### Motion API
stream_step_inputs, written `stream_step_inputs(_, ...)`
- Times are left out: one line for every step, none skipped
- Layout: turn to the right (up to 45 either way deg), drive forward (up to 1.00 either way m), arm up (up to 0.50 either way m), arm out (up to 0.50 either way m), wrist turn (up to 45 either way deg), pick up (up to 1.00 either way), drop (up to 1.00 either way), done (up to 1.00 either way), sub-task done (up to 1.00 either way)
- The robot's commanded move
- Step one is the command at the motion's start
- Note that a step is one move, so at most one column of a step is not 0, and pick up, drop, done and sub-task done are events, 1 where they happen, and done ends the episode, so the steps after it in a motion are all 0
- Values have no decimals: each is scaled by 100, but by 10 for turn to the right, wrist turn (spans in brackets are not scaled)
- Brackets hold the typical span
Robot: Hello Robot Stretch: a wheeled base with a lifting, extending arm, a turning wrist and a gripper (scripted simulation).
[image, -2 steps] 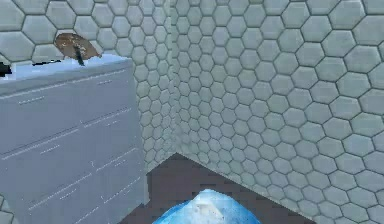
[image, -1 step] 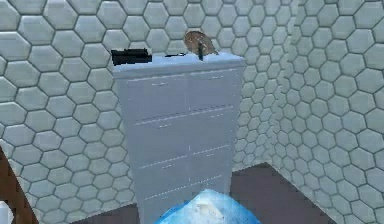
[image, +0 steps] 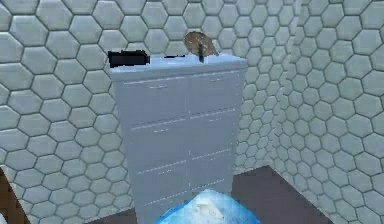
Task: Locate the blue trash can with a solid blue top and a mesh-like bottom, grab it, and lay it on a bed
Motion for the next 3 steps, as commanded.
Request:
stream_step_inputs(-240, 0, 0, 0, 0, 0, 0, 0, 0)
stream_step_inputs(210, 0, 0, 0, 0, 0, 0, 0, 0)
stream_step_inputs(-450, 0, 0, 0, 0, 0, 0, 0, 0)
